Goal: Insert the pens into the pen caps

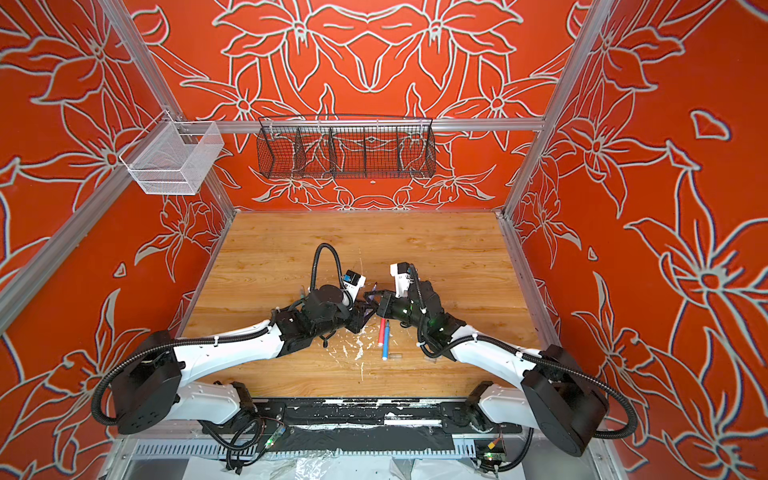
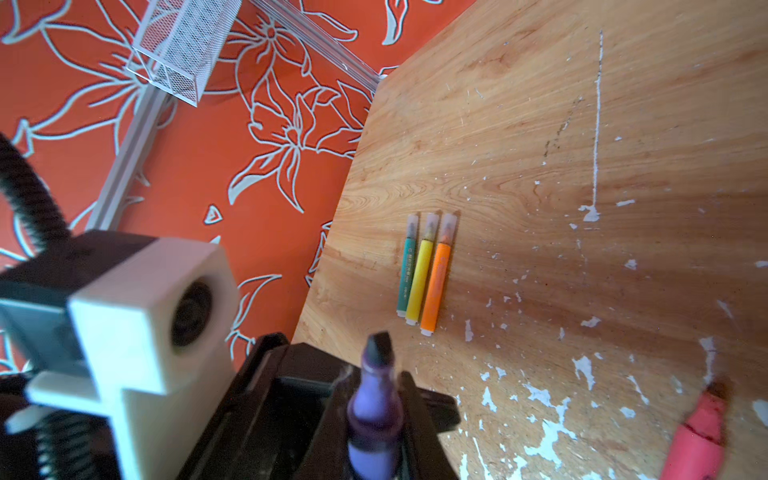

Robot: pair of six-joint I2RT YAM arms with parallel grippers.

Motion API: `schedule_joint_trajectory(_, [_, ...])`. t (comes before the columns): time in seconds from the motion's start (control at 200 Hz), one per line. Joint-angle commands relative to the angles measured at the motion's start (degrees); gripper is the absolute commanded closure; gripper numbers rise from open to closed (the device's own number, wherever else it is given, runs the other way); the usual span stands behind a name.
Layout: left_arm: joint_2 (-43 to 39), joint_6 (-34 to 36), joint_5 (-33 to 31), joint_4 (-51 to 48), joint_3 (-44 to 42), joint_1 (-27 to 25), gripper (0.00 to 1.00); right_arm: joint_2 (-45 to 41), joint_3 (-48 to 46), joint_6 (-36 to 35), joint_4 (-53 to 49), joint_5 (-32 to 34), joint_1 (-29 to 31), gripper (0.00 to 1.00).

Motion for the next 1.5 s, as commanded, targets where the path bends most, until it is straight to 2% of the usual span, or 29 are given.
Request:
schedule_joint_trajectory(0.0, [1.97, 1.5, -1.16, 1.63, 0.94, -0.27, 0.65, -0.9, -1.6, 4.63, 7.08, -1.12, 0.31, 1.0])
schedule_joint_trajectory(0.105, [2.54, 1.55, -0.89, 1.5, 1.35, -0.27, 0.69, -1.13, -2.09, 5.12, 7.8, -0.91, 0.29, 1.0])
schedule_joint_trajectory(0.315, [1.65, 1.69, -1.67, 1.5, 0.84, -0.25, 1.0, -1.97, -2.28, 3.98, 4.73, 2.3, 0.2, 1.0])
schedule_joint_trajectory(0.4, [1.45, 1.84, -1.9, 1.59, 0.69, -0.27, 1.0, -2.08, -1.96, 3.42, 3.82, 2.35, 0.21, 1.0])
schedule_joint_trajectory(0.535, [1.43, 1.3, -3.41, 1.44, 0.4, -0.27, 1.0, -3.74, -1.54, 0.68, -0.16, 4.83, 0.03, 0.49])
schedule_joint_trajectory(0.58, [1.37, 0.99, -4.61, 1.16, 0.28, -0.24, 1.0, -4.74, -1.38, -0.15, -2.72, 6.94, -0.02, 0.41])
schedule_joint_trajectory(0.646, [0.89, 0.86, -6.33, 0.51, 0.15, -0.05, 1.0, -6.2, -0.87, -1.66, -6.66, 9.4, -0.1, 0.38])
schedule_joint_trajectory(0.781, [-1.77, -0.82, -8.06, -0.03, -1.4, 1.71, 1.0, -8.39, 1.21, -5.59, -13.63, 12.64, -0.11, 0.37])
schedule_joint_trajectory(0.901, [-4.76, -3.3, -9.42, 1.27, -4.56, 4.64, 1.0, -9.92, 6.01, -9.63, -25.21, 18.06, 0.1, 0.37])
schedule_joint_trajectory(0.966, [-6.46, -3.95, -12.25, 0.52, -5.59, 5.65, 1.0, -10.03, 11.26, -9.56, -38.77, 23.3, 0.78, 0.38])
schedule_joint_trajectory(1.016, [-7.91, -4.21, -14.63, -0.14, -6.24, 6.1, 1.0, -9.84, 15.48, -7.83, -50.15, 28.92, 2.39, 0.41])
schedule_joint_trajectory(1.091, [-9.89, -4.23, -17.02, -0.88, -7.04, 6.24, 1.0, -9.88, 18.0, -5.57, -59.63, 34.65, 6.68, 0.45])
schedule_joint_trajectory(1.246, [-11.59, -4.31, -16.46, -0.09, -8.06, 6.24, 1.0, -10.57, 16.5, 1.73, -68.56, 40.02, 14.91, 0.45])
schedule_joint_trajectory(1.366, [-11.93, -4.57, -16.4, -1.1, -7.77, 6.24, 1.0, -9.25, 14.08, 5.43, -72.43, 39.76, 17.03, 0.45])
schedule_joint_trajectory(1.496, [-13.35, -4.29, -16.13, -1.57, -8.06, 6.24, 1.0, -7.15, 12.17, 6.36, -73.53, 38.59, 17.78, 0.45])
